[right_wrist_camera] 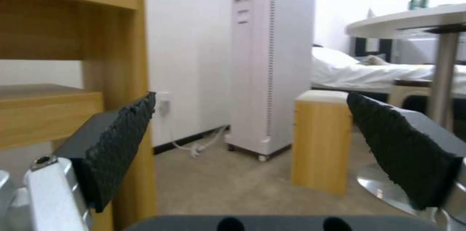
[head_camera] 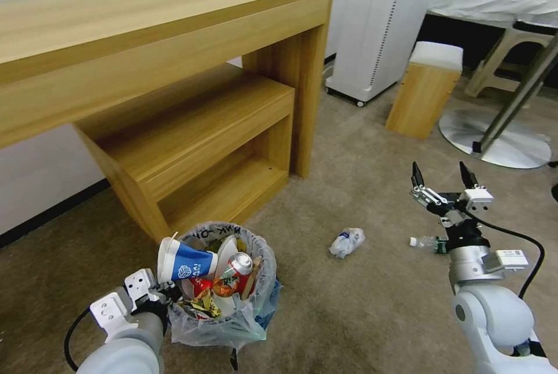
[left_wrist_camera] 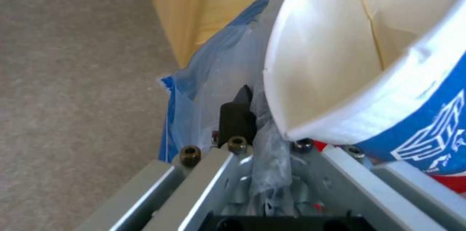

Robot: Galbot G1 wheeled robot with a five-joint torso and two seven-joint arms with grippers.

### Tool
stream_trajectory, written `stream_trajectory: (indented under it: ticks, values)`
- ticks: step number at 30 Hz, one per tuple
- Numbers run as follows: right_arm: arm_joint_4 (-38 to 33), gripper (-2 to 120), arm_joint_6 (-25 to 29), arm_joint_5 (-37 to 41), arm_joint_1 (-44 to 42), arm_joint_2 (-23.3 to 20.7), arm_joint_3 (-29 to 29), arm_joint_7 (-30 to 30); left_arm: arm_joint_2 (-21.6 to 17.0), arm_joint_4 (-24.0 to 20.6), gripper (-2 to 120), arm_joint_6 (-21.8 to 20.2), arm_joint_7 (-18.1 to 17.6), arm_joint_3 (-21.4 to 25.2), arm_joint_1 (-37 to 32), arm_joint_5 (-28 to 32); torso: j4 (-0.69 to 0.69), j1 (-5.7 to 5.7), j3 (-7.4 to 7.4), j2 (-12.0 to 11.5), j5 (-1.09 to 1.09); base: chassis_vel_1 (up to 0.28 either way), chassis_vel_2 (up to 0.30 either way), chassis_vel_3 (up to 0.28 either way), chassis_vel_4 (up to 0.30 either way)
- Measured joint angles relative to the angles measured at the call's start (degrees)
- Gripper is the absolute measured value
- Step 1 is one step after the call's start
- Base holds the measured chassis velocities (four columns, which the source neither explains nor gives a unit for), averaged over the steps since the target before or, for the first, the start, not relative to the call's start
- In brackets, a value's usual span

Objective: Pick up the trash bin and place the garbage on the floor into it.

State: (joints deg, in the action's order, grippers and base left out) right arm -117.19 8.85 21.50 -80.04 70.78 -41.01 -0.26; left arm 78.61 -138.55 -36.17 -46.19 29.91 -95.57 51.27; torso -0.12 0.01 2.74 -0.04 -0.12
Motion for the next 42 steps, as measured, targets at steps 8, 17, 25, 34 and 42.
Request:
stream_trajectory:
  ticks: [8, 17, 25, 34, 42]
  values:
    - [0.52, 100, 1.2, 0.45, 0.01, -0.21, -0.05, 0.02, 0.05, -0.04, 1, 0.26, 0.22, -0.1, -0.21, -0.47, -0.02, 0.0, 0.0, 0.0, 0.0, -0.064, -0.056, -0.062, -0.06]
    - [1.73, 100, 1.26, 0.39, 0.35, -0.23, -0.05, -0.21, 0.12, 0.14, 1, 0.64, 0.36, -0.2, -0.22, -0.88, 0.0, 0.0, 0.0, 0.0, 0.0, 0.0, 0.0, 0.0, 0.0]
    - [2.73, 100, 1.34, 0.39, 0.76, -0.03, 0.45, -0.59, 0.33, 0.27, 1, 0.64, 0.25, -0.82, -0.12, -0.63, 0.01, 0.0, 0.0, 0.0, 0.0, 0.0, 0.0, 0.0, 0.0]
    - [3.77, 100, 2.14, 0.28, 0.83, 0.01, 0.65, -0.69, 0.78, 0.86, 1, 0.55, 0.1, -1.62, -0.05, -0.62, 0.0, 0.0, -0.01, 0.0, 0.0, -0.069, 0.055, 0.056, -0.068]
    - [4.23, 100, 2.57, 0.14, 0.7, 0.0, 0.85, -0.37, 0.96, 0.88, 1, 0.47, 0.07, -1.86, -0.2, -0.72, 0.0, 0.0, 0.0, 0.0, -0.01, -0.207, 0.202, 0.218, -0.212]
